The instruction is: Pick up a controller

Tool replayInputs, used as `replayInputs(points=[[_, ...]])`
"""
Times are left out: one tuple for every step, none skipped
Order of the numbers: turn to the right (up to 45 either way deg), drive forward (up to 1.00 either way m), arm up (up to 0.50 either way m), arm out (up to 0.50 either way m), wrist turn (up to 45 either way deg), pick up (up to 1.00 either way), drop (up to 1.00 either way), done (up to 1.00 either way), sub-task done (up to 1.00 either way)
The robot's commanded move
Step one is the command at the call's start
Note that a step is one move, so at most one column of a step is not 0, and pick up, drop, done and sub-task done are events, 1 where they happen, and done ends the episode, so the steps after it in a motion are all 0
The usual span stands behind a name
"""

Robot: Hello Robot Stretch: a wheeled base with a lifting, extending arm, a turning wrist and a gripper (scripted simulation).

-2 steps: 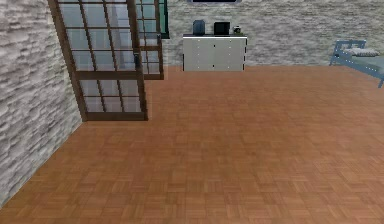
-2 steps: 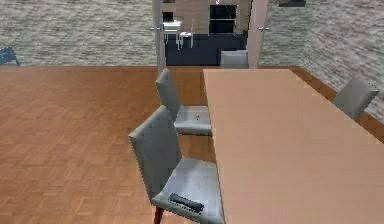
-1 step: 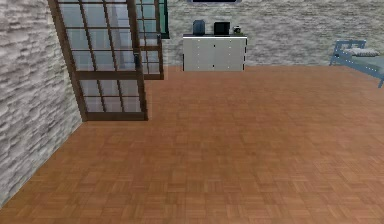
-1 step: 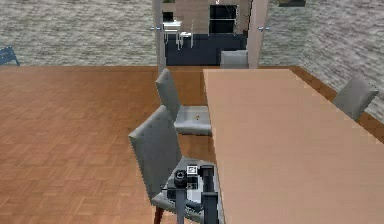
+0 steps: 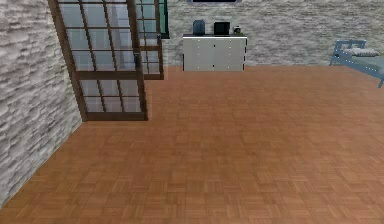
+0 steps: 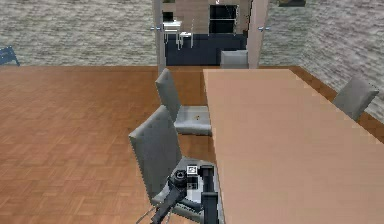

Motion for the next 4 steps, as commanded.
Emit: replayInputs(points=[[0.0,0.00,0.00,0.00,45.0,0.00,0.00,0.00,0.00],[0.0,0.00,0.00,0.00,45.0,0.00,0.00,0.00,0.00],[0.0,0.00,0.00,0.00,45.0,0.00,0.00,0.00,0.00],[0.0,0.00,0.00,0.00,21.0,0.00,0.00,0.00,0.00]])
